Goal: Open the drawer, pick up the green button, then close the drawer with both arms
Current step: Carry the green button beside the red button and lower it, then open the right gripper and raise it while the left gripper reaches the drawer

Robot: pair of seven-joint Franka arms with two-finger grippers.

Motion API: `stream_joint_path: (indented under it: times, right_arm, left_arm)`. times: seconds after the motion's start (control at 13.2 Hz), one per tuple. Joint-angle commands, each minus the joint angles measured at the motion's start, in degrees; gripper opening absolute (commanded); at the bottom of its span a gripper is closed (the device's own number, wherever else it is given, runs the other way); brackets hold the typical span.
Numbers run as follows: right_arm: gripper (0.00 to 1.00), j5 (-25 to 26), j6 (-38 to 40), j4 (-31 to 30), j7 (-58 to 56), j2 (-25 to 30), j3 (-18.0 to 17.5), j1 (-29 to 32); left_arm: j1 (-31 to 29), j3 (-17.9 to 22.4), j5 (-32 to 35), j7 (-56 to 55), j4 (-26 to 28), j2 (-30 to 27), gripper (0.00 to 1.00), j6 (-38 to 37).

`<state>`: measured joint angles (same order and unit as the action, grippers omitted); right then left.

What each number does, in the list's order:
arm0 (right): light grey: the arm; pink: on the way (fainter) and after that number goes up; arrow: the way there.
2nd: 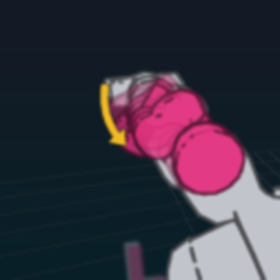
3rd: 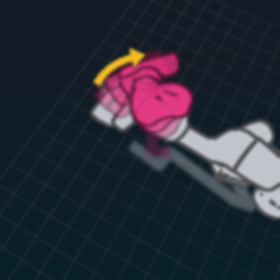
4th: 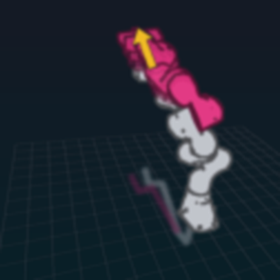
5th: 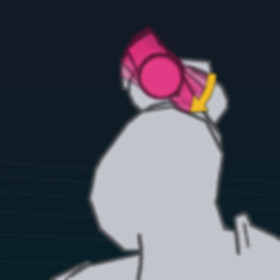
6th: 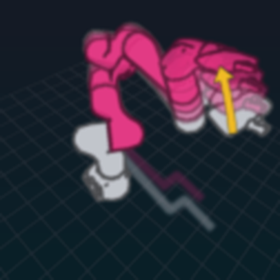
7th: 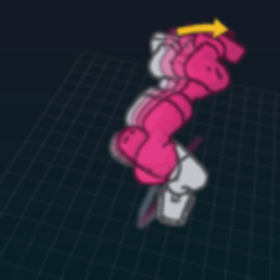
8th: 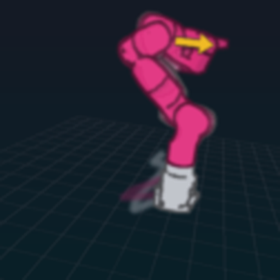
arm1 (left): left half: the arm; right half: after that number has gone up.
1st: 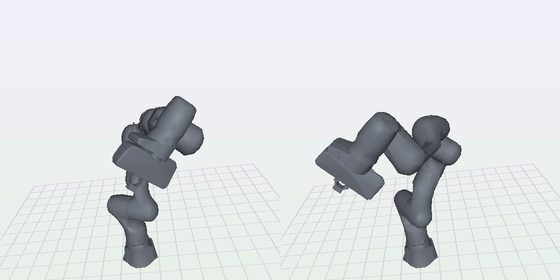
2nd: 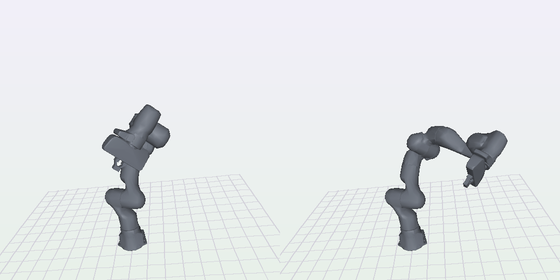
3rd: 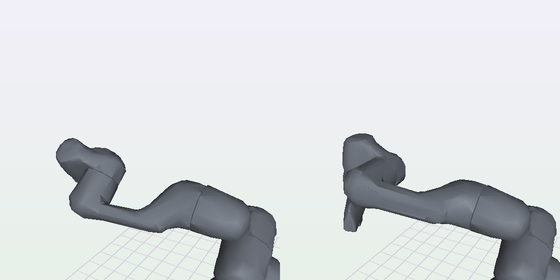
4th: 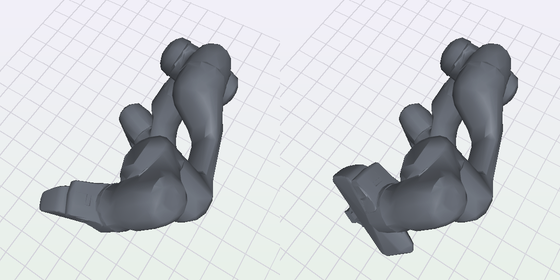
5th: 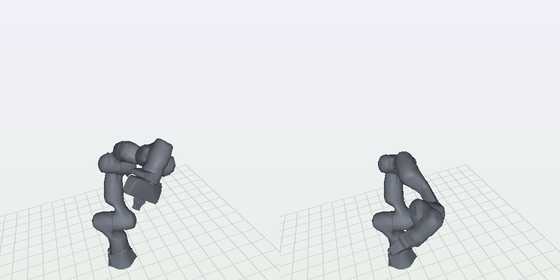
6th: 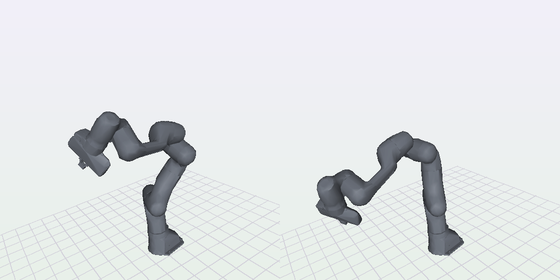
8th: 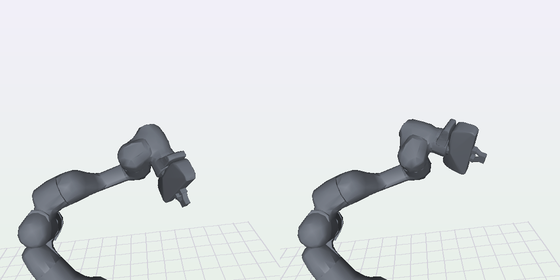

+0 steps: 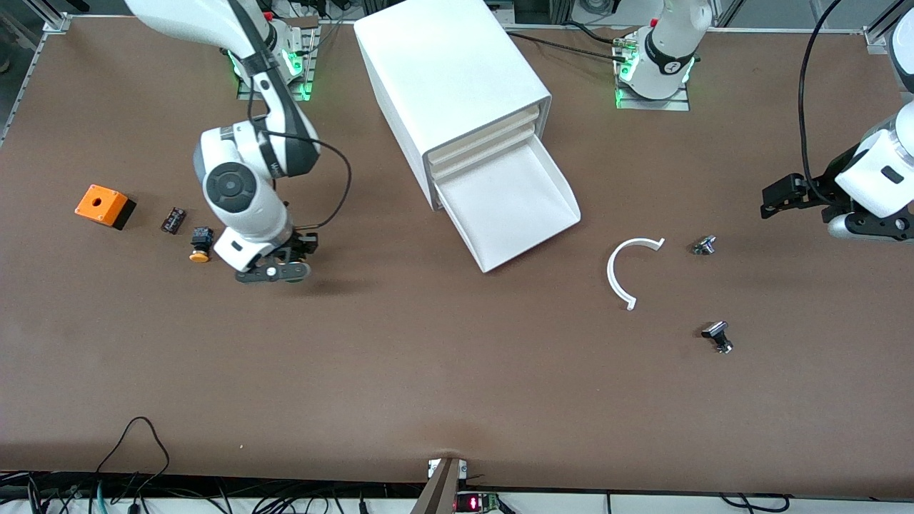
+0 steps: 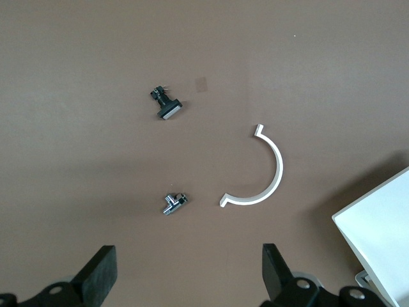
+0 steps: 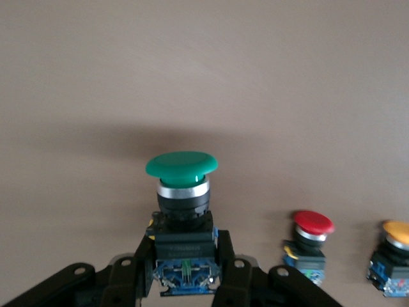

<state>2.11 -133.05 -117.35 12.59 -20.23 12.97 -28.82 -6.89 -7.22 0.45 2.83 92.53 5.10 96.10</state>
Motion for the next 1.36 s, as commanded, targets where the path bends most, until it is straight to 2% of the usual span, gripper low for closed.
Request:
stream_joint_path:
  times: [0.0,0.15,0.45,0.68,0.76,0.83,0.91,1.14,1.29]
  right_arm:
    - [0.3,-0.4,-8.6,-10.0,0.9,3.3,-0.9,2.3]
    - [0.3,-0.5,-16.4,-14.6,1.7,1.7,-1.0,2.4]
    - [0.3,-2.0,-18.4,-14.7,9.4,-1.6,-3.5,2.3]
    - [0.31,-2.4,-19.8,-14.2,9.4,-3.0,-3.7,2.3]
    - [0.45,-2.6,-21.5,-14.2,9.5,-3.7,-4.4,2.2]
    - [0.88,-3.1,-21.8,-14.1,9.7,-3.9,-4.6,2.2]
    - [1.0,-4.0,-21.5,-13.9,9.5,-3.3,-4.6,2.2]
    - [1.0,-4.3,-19.6,-10.5,9.2,-1.5,-4.8,2.3]
    - [1.0,-4.3,-12.8,-5.2,9.6,-1.2,-5.1,2.3]
  left_arm:
    - [0.2,-0.3,1.9,-0.6,-2.1,0.9,1.0,-1.5]
    - [0.2,-0.3,2.0,-0.6,-2.1,1.0,1.0,-1.5]
    - [0.2,-0.3,2.1,-0.6,-2.1,1.0,1.0,-1.4]
    - [-0.4,0.0,2.3,-0.6,-2.1,1.5,1.0,-1.2]
    - [-0.2,-0.1,1.7,-0.5,-2.2,2.6,1.0,-1.1]
    - [0.4,-0.2,1.7,-0.8,-3.8,3.9,1.0,-0.9]
    - [1.7,-0.6,1.7,-1.1,-5.3,6.0,1.0,-0.7]
    - [7.7,-0.9,0.8,-12.4,-5.4,11.2,1.0,2.5]
    - [12.2,-0.9,-0.2,-20.1,-5.3,14.6,1.0,4.2]
